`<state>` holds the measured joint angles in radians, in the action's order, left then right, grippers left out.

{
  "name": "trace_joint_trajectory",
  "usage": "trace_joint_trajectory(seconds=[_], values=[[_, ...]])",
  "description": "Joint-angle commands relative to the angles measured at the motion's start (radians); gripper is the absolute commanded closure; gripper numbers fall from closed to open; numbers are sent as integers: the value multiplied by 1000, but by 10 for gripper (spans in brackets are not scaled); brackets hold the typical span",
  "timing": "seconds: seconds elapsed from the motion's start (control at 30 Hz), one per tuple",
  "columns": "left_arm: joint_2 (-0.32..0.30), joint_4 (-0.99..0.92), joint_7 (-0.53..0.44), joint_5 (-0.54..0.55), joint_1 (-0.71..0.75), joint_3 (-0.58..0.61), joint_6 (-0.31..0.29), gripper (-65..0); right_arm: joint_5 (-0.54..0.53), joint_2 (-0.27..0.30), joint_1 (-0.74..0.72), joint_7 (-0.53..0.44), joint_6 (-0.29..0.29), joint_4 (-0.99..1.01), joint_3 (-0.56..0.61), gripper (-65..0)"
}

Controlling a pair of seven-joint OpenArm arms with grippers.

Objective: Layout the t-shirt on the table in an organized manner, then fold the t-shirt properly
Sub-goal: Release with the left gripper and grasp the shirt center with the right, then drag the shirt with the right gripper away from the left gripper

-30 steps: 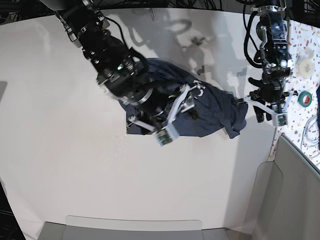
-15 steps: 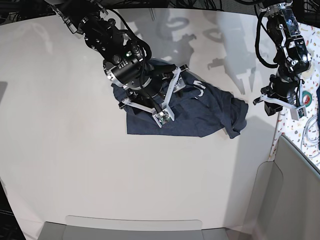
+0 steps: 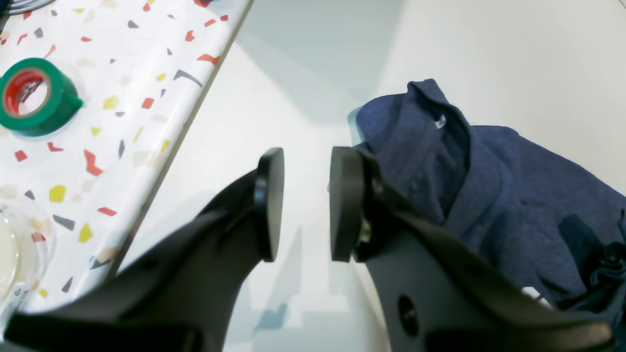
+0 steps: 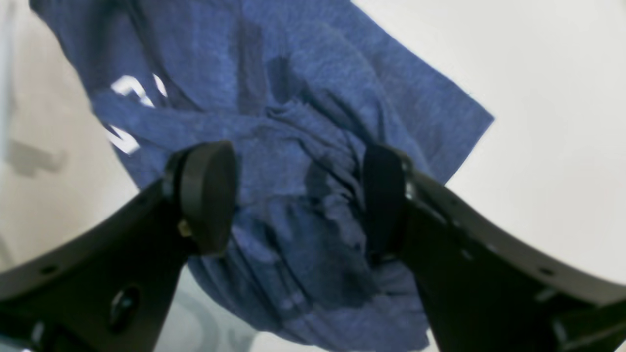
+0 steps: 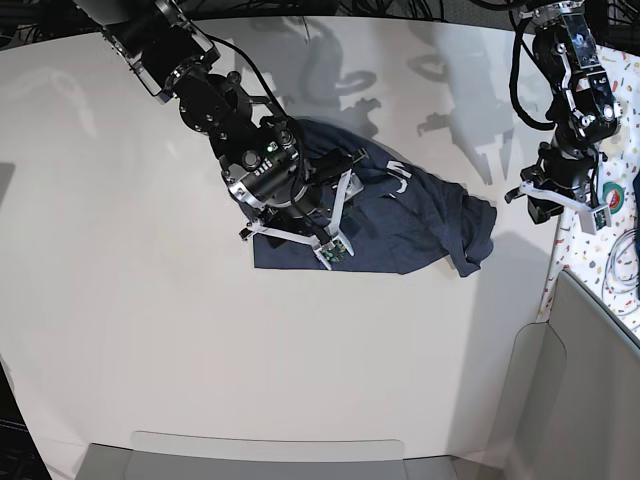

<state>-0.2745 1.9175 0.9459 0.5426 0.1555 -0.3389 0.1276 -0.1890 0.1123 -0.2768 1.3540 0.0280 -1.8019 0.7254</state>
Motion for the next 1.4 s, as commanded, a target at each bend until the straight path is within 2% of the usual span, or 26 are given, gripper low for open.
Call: trace_joint_trajectory(seconds=[0.0, 0.13, 0.37, 0.5, 0.67, 0.73, 0.8, 0.83, 0.87, 0.97, 1.07, 1.37], values=[[-10, 15, -17, 4, -10, -9, -3, -165, 1, -16, -19, -15, -13, -11, -2, -401], [-10, 15, -17, 4, -10, -9, -3, -165, 1, -23, -17, -15, -32, -8, -2, -401], [-10, 15, -17, 4, 6, -9, -3, -165, 3, -36, -19, -20, -119, 67, -2, -401], [-10, 15, -17, 4, 6, -9, -3, -165, 3, -52, -19, -81, -125, 142, 3, -398], [-10, 15, -17, 6, 8, -7, -3, -165, 3, -53, -48, -112, -125, 227, 86, -386], [-10, 15, -17, 6, 8, -7, -3, -165, 3, -55, -57, -124, -125, 253, 104, -311], [-10, 15, -17, 6, 8, -9, -3, -165, 3, -64, -62, -140, -122, 274, 104, -124], [-10, 15, -17, 6, 8, -9, -3, -165, 6, -66, -63, -155, -116, 278, 101, -21], [-10, 15, -17, 6, 8, -9, -3, -165, 21, -66, -63, -169, -113, 278, 95, 0], [-10, 15, -17, 6, 8, -9, -3, -165, 81, -84, -62, -176, -69, 271, 43, -15], [-10, 15, -17, 6, 8, -9, -3, -165, 136, -105, -58, -175, -20, 244, -40, 0], [-10, 15, -21, 6, 8, -10, -3, -165, 145, -109, 41, -176, 168, -51, -263, 0]])
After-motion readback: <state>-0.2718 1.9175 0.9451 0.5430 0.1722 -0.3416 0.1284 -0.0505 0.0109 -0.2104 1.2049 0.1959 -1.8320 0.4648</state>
